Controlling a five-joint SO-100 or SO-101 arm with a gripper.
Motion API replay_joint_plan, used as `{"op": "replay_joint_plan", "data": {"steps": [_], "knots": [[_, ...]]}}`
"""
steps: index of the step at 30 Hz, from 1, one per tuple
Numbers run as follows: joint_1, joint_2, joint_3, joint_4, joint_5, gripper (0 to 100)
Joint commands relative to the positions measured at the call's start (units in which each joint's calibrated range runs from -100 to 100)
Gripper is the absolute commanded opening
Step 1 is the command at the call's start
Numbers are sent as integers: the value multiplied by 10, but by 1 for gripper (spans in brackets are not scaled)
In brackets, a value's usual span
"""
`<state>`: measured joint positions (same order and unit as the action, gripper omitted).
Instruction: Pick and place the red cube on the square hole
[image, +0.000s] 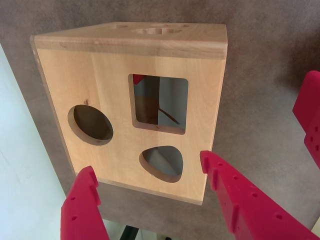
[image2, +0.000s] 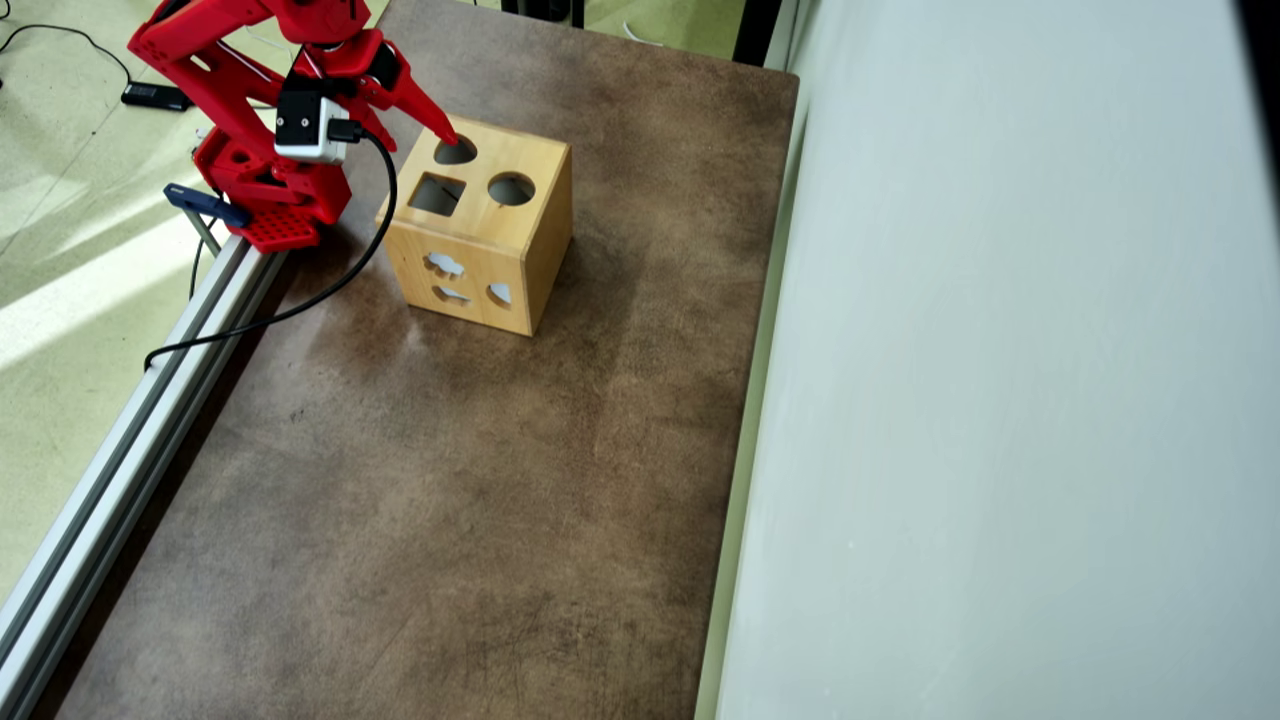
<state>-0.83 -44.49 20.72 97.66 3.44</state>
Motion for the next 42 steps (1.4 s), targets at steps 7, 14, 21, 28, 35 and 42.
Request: {"op": "replay_joint_plan", "data": {"steps": [7, 14, 21, 28, 35, 42], "knots": [[2, -11, -2, -6, 3, 32], [3, -11, -2, -6, 3, 32], [3, -11, -2, -6, 3, 32], [3, -12, -2, -6, 3, 32], [4, -12, -2, -6, 3, 32], [4, -12, -1, -6, 3, 32]]}}
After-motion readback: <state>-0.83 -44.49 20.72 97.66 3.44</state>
